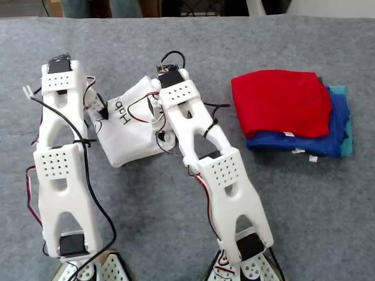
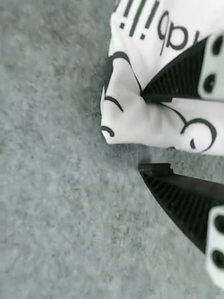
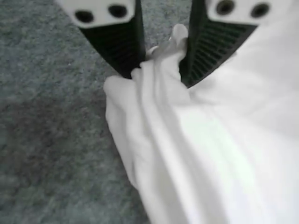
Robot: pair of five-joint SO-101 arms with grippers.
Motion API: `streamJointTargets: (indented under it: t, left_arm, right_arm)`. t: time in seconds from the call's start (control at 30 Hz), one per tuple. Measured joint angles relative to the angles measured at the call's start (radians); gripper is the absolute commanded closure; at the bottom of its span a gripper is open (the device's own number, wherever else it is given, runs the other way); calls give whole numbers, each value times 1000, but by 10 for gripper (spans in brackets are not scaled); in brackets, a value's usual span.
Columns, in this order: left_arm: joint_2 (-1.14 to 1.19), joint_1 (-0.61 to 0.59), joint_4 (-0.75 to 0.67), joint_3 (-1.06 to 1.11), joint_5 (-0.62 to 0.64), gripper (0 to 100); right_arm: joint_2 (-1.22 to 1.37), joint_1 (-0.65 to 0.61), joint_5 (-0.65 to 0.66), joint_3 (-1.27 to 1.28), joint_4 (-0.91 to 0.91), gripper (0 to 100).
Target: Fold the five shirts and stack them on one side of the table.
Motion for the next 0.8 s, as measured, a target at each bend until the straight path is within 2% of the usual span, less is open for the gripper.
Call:
streamJointTargets:
  t: [0.13, 0.23, 0.37, 0.6, 0.8]
  left_arm:
    - [-2, 31, -23, -3, 12, 887]
    - [2, 54, -41, -11, -25, 900]
    - [3, 60, -55, -11, -55, 972]
    - [-3, 66, -89, -21, -92, 972]
    - [5, 137, -32, -239, -94, 972]
  right_arm:
    - [0, 0, 0, 0, 0, 983]
    - [0, 0, 0, 0, 0, 983]
    - [0, 0, 0, 0, 0, 983]
    - [0, 14, 2, -11, 12, 984]
    - [-29, 60, 28, -57, 44, 984]
